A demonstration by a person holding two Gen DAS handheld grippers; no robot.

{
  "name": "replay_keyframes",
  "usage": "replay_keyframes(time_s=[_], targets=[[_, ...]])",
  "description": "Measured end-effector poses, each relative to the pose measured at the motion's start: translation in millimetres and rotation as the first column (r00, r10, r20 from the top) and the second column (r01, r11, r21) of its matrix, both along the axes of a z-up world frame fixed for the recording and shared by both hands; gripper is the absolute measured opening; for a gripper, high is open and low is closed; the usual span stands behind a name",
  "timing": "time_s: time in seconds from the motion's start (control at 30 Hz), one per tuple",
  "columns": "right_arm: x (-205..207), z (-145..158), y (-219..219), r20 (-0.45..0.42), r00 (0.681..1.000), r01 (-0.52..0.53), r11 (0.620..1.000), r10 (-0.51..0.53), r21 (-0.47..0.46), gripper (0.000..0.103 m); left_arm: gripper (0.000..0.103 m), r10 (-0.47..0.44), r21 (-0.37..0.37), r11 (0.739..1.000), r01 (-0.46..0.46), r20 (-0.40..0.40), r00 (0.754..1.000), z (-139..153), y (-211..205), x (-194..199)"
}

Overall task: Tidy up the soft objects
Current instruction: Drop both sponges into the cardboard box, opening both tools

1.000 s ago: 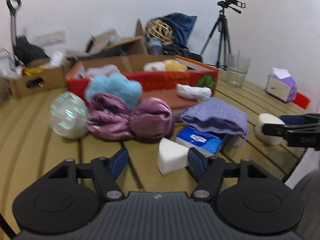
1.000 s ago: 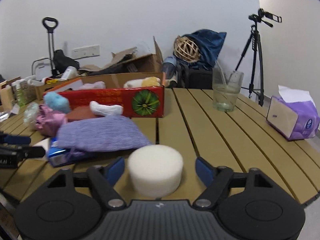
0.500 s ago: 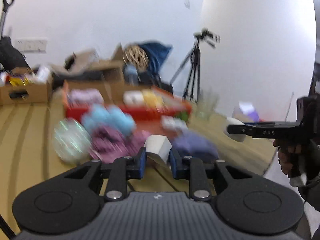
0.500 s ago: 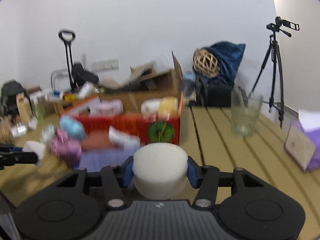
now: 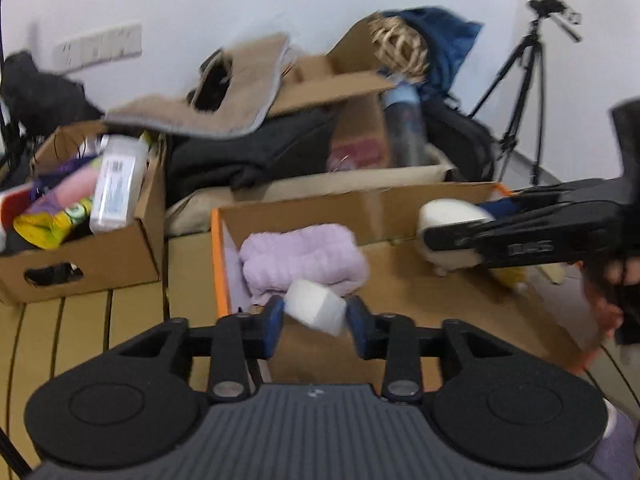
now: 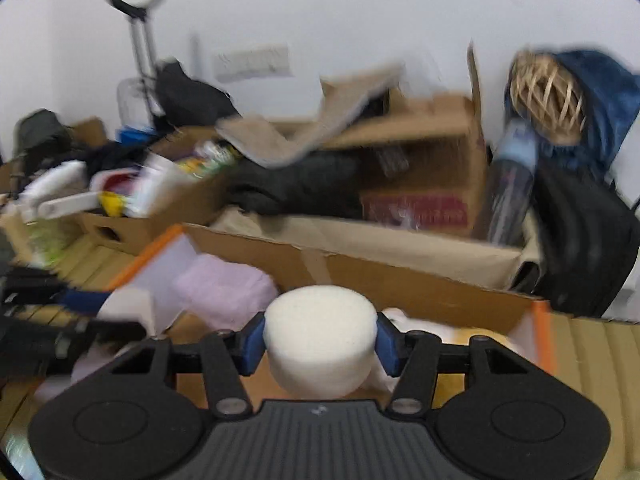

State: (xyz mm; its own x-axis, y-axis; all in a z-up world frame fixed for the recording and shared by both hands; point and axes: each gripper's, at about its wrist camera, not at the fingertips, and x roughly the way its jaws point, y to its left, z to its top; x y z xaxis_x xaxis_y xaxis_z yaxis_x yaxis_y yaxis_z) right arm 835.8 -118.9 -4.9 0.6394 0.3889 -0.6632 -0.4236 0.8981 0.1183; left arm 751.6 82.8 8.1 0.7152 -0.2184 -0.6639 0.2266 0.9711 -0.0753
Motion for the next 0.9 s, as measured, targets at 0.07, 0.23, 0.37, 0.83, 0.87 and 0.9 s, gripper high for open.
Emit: replay_keyframes(time_s=[0.07, 0.23, 0.37, 0.83, 0.87, 0.9], targets=[[18, -12, 11, -0.052, 0.998, 0.021, 0.999, -0.019, 0.038, 0.058, 0.046, 0.008, -0.017, 1.000, -0.008, -0.019, 1.000, -5, 5, 5], [8, -11, 26, 0.013, 0.999, 0.043, 0.995, -0.042, -0.093, 0.069, 0.061, 0.030, -0.035, 0.999, -0.029, 0.024, 0.999, 14, 13, -13], [-27, 37, 5, 0.104, 0.993, 0.063, 0.997, -0.058, -0.038, 0.070, 0.066, 0.033, -0.055, 0.998, -0.029, 0.075, 0.997, 47, 20, -45], [-333, 117, -84, 0.470, 0.882, 0.001, 0.999, -0.018, 0.035, 0.086, 0.099, 0.078, -0.034, 0.997, -0.070, 0.456, 0.886, 77, 6, -323], [-360, 109, -88, 0.491, 0.871, 0.007, 0.999, -0.022, 0.032, 0.087, 0.100, 0.089, -0.038, 0.996, -0.080, 0.474, 0.876, 69, 2, -345], [-383, 100, -90, 0.507, 0.862, 0.017, 0.999, -0.032, 0.034, 0.089, 0.100, 0.090, -0.043, 0.996, -0.079, 0.478, 0.874, 62, -1, -364]])
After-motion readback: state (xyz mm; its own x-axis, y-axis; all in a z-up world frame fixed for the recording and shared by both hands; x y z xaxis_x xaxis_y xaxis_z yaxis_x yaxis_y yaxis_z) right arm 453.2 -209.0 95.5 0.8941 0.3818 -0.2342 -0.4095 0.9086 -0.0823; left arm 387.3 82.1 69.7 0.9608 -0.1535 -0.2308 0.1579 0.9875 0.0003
